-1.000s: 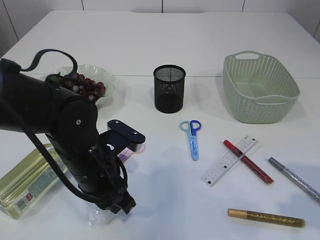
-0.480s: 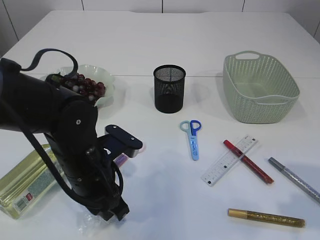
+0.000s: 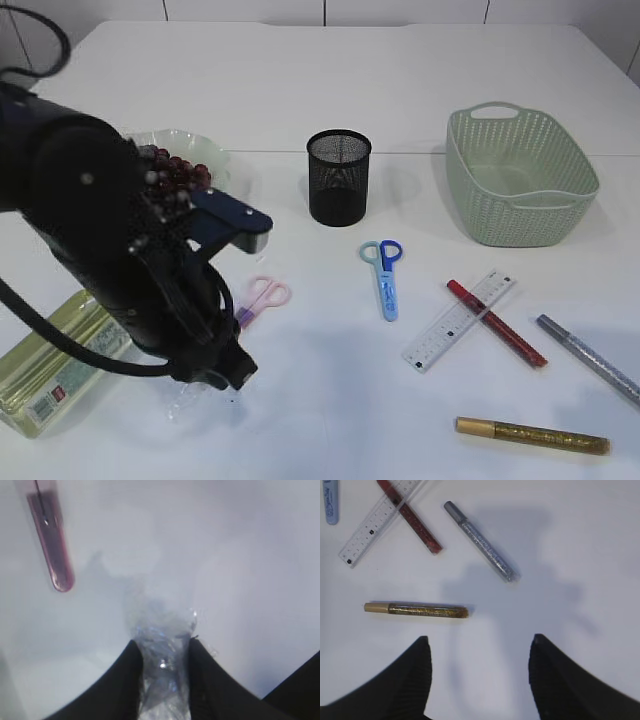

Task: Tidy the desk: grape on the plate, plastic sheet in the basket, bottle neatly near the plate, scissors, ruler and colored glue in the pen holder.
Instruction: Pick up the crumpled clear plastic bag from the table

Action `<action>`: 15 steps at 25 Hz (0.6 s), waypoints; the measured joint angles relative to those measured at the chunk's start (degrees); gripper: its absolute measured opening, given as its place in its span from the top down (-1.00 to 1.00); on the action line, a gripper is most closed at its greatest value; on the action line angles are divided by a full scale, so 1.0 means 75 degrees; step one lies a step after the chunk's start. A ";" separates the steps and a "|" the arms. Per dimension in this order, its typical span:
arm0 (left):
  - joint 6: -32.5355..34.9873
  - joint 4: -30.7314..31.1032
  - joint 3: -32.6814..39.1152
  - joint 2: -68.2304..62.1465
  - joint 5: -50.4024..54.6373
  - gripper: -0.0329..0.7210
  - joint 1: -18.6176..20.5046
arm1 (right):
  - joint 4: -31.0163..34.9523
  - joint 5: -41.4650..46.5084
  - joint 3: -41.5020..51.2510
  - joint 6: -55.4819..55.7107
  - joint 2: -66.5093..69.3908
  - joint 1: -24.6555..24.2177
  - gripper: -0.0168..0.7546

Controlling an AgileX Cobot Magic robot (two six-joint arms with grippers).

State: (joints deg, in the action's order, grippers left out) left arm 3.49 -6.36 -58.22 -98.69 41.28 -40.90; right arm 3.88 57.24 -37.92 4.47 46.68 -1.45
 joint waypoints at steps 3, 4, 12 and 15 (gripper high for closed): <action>0.0000 -0.0349 0.0000 0.0512 -0.0327 0.37 0.0000 | 0.0000 0.0000 0.0000 0.0000 0.0000 0.0000 -0.30; 0.0000 -0.0459 0.0000 0.0695 -0.0435 0.37 0.0000 | 0.0000 0.0000 0.0000 0.0000 0.0000 0.0000 -0.30; 0.0000 -0.1070 0.0000 0.1915 -0.1230 0.37 0.0000 | 0.0000 0.0035 0.0000 0.0000 0.0000 0.0000 -0.30; 0.0000 -0.1365 0.0000 0.2165 -0.1409 0.37 0.0000 | 0.0018 0.0035 0.0000 0.0000 0.0000 0.0000 -0.30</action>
State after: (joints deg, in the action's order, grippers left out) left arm 3.49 -16.59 -58.22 -82.45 30.72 -40.90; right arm 4.01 57.50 -37.92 4.47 46.68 -1.45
